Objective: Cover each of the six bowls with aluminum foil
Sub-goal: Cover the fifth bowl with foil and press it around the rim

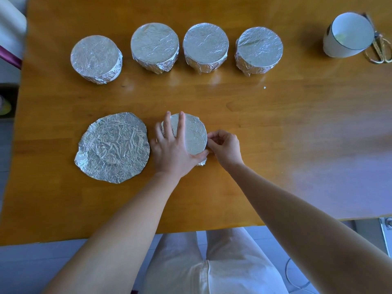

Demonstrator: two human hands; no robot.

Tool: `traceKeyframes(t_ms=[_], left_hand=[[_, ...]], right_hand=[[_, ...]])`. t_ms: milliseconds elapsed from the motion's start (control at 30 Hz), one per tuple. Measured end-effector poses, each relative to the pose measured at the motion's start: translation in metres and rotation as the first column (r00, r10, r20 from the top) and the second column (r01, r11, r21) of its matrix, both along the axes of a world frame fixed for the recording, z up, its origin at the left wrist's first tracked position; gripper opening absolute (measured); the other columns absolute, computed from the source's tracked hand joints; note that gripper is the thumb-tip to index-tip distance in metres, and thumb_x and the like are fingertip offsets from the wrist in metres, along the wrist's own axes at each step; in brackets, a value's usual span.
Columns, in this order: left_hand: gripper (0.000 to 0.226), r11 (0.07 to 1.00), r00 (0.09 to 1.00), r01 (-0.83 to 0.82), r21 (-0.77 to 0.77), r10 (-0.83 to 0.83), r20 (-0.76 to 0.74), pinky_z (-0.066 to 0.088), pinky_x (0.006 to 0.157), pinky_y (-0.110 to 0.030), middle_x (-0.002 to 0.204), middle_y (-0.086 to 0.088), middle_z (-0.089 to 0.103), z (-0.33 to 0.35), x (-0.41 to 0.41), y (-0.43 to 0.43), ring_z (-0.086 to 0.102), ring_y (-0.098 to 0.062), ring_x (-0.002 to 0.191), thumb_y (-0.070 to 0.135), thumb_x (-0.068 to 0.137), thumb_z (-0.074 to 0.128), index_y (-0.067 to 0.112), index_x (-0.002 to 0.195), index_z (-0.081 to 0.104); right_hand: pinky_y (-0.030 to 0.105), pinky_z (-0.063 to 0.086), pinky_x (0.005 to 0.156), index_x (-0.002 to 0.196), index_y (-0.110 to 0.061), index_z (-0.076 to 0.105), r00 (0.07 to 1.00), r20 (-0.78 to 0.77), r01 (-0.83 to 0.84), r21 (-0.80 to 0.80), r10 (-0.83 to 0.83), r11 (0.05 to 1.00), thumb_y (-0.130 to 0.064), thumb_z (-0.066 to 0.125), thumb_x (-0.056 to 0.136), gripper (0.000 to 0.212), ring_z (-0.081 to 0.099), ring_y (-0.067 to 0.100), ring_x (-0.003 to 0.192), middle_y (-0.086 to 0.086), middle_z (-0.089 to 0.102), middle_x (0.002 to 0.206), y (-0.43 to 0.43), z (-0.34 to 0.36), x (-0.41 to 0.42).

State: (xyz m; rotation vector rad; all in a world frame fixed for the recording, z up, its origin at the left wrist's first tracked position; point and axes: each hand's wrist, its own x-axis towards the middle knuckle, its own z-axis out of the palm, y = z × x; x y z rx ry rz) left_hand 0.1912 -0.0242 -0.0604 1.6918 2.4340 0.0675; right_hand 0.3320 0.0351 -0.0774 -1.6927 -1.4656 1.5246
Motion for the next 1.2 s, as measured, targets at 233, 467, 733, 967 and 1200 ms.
traceKeyframes(t_ms=[233,467,733,967,1200], left_hand=[[0.121,1.000,1.000,-0.022,0.003,0.022,0.003,0.044,0.093,-0.050,0.160,-0.014,0.021,0.001,0.002,0.000,0.033,-0.041,0.134,0.088,0.061,0.048,0.023,0.158,0.016],[0.135,0.997,0.996,-0.080,-0.015,0.081,0.039,0.045,0.094,-0.052,0.160,-0.016,0.021,0.005,0.004,0.001,0.033,-0.041,0.134,0.098,0.056,0.040,0.017,0.159,0.010],[0.145,0.969,0.932,-0.245,-0.010,0.239,0.273,0.034,0.106,-0.053,0.161,-0.019,0.018,0.013,0.007,-0.022,0.024,-0.038,0.144,0.099,0.053,0.041,0.008,0.158,0.001],[0.133,0.976,0.962,-0.212,0.042,0.201,0.183,0.013,0.116,-0.065,0.164,-0.014,0.012,0.019,0.002,-0.032,0.011,-0.039,0.150,0.099,0.062,0.030,0.011,0.159,0.008],[0.118,0.981,0.995,0.097,-0.170,-0.094,0.024,0.019,0.110,-0.071,0.166,-0.001,-0.015,0.011,0.003,0.001,-0.003,-0.039,0.151,0.096,0.068,0.036,0.037,0.155,-0.016]], right_hand=[[0.034,0.061,0.075,0.090,-0.006,0.077,0.970,-0.192,0.103,-0.218,-0.146,0.971,-0.011,0.062,0.090,0.016,0.074,0.021,0.080,0.010,0.076,0.086,-0.006,0.013,0.002],[0.042,0.059,0.080,0.083,-0.011,0.079,0.997,-0.082,-0.004,-0.100,-0.005,0.995,-0.029,0.069,0.090,0.022,0.069,0.018,0.070,0.006,0.074,0.074,-0.004,0.017,-0.002],[0.051,0.056,0.084,0.079,-0.029,0.075,0.993,-0.024,-0.113,-0.103,0.111,0.988,-0.042,0.070,0.082,0.014,0.068,0.024,0.075,0.007,0.074,0.080,0.030,0.013,-0.012],[0.038,0.053,0.075,0.092,-0.020,0.073,0.982,0.025,-0.185,-0.088,0.188,0.979,-0.039,0.067,0.089,0.020,0.061,0.016,0.074,0.001,0.071,0.081,0.042,0.018,-0.025],[0.031,0.051,0.078,0.100,-0.011,0.071,0.973,-0.146,-0.200,-0.146,0.179,0.969,-0.024,0.056,0.098,0.020,0.061,0.015,0.079,0.006,0.069,0.088,0.036,0.020,-0.010]])
